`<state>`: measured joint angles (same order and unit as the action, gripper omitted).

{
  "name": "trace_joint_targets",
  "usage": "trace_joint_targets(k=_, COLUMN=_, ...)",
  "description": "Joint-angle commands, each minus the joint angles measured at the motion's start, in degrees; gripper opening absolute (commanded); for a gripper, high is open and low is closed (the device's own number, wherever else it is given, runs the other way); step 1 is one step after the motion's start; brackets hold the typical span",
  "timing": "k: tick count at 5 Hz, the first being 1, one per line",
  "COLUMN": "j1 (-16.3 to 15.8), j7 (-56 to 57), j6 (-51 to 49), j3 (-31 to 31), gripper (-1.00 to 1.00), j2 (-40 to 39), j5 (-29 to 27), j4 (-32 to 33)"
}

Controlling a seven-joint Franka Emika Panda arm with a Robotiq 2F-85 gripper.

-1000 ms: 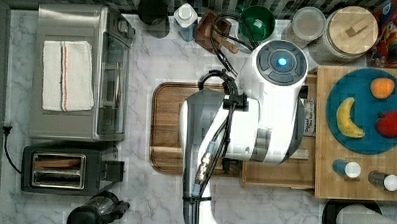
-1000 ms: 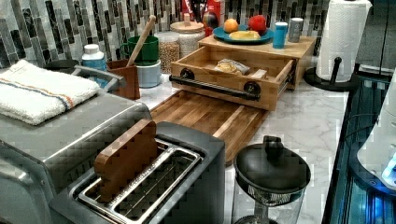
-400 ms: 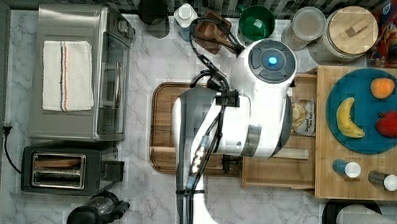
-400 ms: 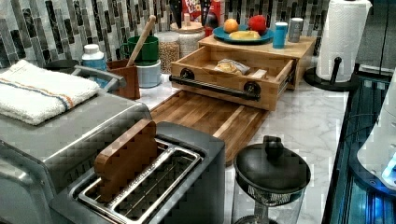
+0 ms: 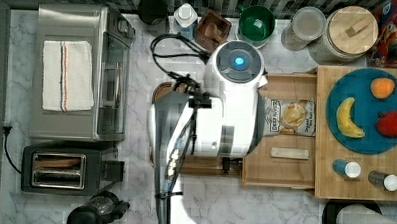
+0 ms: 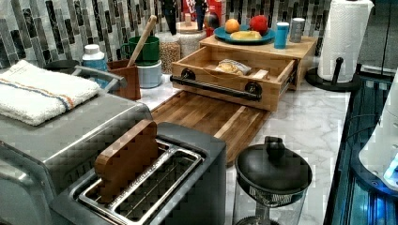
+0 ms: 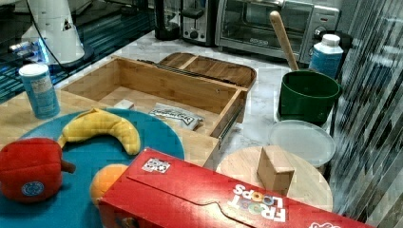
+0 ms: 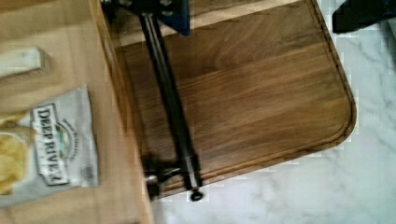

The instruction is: Close the drawer.

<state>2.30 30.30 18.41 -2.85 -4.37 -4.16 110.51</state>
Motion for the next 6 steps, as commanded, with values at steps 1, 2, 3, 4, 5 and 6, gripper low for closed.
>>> trace_joint_targets(k=1, j1=-1.54, j7=5.65, j6=10.6, j3=-4.39, gripper=-1.0, j2=0.31, j5=-1.27, j4=9.43)
trace_joint_targets(k=2, j1=-1.37, j7=5.13, j6=13.53, j3=-4.4, gripper=-1.0, j2=-2.08, j5=1.83, j4=11.09)
trace_joint_targets(k=3, j1=-1.29, j7=6.57, j6=18.66, j3=-4.12, gripper=-1.0, j2=-3.12, j5=3.73, j4=14.3)
trace_joint_targets(k=4, j1=-1.32, j7=5.36, j6=25.19, j3=-3.84, gripper=-1.0, j2=-3.74, j5=7.11, j4=18.41)
trace_joint_targets(k=5, j1=-0.57, j7=6.11, j6=25.03, j3=-3.45, gripper=-1.0, j2=-5.02, j5=6.97, j4=18.16)
trace_joint_targets(k=6, j1=0.71, j7=8.51, j6=27.68, j3=-3.55, gripper=-1.0, j2=-5.82, j5=6.35, j4=19.7)
